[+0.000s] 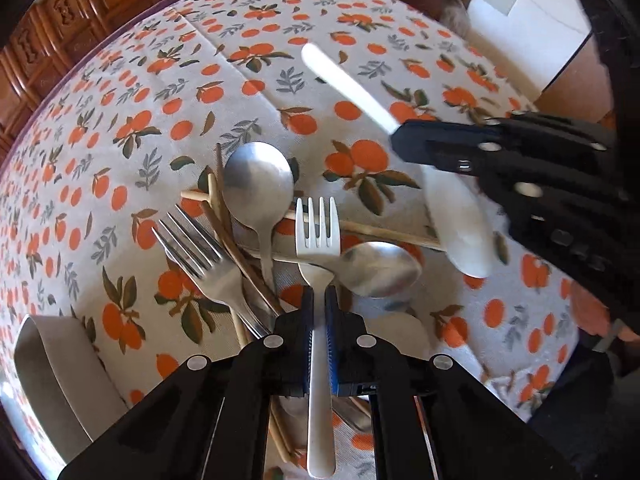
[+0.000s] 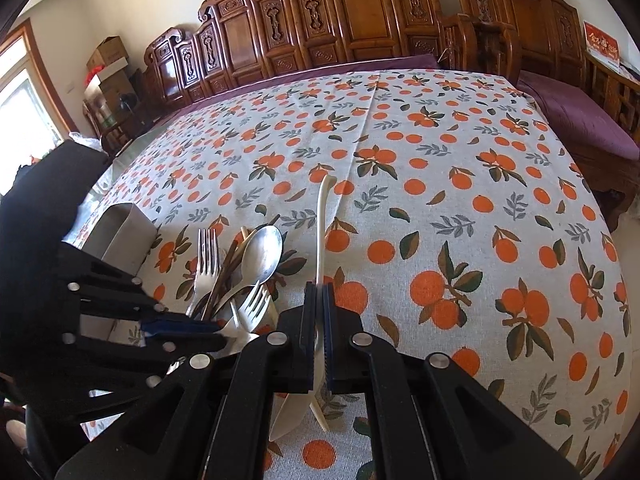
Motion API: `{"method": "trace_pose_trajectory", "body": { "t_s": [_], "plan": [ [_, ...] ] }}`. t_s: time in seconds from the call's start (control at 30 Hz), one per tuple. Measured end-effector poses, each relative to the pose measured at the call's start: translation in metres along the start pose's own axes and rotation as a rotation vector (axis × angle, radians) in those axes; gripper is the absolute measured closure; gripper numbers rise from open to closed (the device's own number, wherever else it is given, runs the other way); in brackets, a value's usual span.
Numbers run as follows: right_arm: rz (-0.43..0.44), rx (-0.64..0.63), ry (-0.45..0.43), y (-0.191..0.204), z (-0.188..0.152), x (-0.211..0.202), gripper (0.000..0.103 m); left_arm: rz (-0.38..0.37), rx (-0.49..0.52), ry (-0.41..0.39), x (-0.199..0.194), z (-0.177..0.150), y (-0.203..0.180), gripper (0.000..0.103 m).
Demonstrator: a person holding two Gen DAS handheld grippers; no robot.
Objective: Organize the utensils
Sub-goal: 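Lift the white fork with the left tool while the right tool lifts the spoon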
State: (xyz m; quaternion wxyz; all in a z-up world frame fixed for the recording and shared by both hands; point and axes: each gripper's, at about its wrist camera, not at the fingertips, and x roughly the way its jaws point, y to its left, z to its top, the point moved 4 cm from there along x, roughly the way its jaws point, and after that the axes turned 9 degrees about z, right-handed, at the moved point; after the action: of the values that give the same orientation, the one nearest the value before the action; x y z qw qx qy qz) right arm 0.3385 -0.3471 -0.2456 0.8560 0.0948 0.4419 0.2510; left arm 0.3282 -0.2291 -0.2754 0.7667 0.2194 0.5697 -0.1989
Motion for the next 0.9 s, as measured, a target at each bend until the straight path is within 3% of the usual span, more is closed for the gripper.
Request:
{"method": "trace_pose_trajectory", "body": {
  "t_s": [0.37,0.67,0.8,0.9],
  "plan": [
    [-0.007,0.000,0.010,0.002,-0.001,0.002,0.099,-0.048,-0.029,-0.091,-0.061,-0.016,0.005,0.103],
    [-0.014,0.004,0.022,0.001,-0.005,0.005,0.099,0.030,-0.048,-0.100,-0.058,-0.018,0.025,0.103],
    [-0.015,0.013,0.017,-0.002,-0.004,0.003,0.099,0.026,-0.050,-0.118,-0.051,-0.019,0.025,0.103],
    [-0.013,0.010,0.017,-0.001,-0.004,0.003,0.099,0.046,-0.056,-0.112,-0.039,-0.018,0.023,0.091]
  ]
}}
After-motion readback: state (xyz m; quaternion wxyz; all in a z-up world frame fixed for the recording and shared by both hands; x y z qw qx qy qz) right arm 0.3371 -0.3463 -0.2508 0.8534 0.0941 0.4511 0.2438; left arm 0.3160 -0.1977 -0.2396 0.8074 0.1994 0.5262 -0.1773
